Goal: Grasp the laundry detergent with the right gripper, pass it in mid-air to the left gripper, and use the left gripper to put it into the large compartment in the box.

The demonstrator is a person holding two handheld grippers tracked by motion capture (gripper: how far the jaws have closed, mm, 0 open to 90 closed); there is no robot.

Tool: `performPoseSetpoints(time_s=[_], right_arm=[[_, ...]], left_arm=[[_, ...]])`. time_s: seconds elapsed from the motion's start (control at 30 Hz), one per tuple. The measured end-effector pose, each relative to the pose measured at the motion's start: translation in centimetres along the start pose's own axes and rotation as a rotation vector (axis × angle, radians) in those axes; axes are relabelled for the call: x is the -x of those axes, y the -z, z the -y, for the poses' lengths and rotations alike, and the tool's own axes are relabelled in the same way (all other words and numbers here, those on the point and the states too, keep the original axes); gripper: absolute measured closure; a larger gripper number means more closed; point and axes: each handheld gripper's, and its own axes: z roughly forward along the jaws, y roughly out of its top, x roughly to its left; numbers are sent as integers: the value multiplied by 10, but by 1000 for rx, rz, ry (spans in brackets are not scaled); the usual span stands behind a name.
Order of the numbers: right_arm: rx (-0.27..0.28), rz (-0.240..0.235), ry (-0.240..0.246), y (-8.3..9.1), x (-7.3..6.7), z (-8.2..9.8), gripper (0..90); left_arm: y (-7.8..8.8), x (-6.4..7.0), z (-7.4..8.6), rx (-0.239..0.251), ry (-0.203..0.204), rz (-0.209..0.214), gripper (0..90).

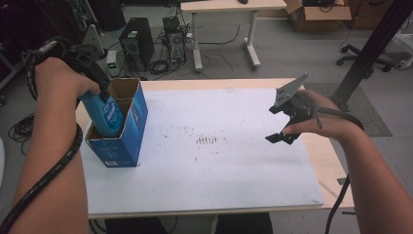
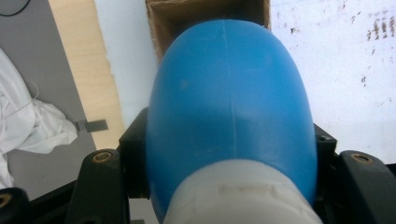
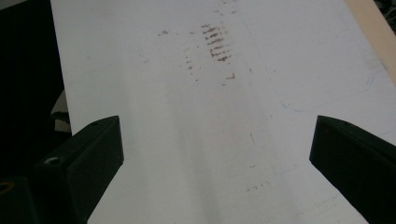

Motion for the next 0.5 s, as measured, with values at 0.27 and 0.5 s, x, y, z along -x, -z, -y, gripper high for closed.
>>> performPoseSetpoints(time_s=[0.27,0.5], right_arm=[[-85,-39,5,-8,0,-4,35],[-116,-44,4,-9,1,-6,35]], left_arm=[[-15,1,0,-9,-10,2,385],[-26,-1,0,-11,-5,-4,385]])
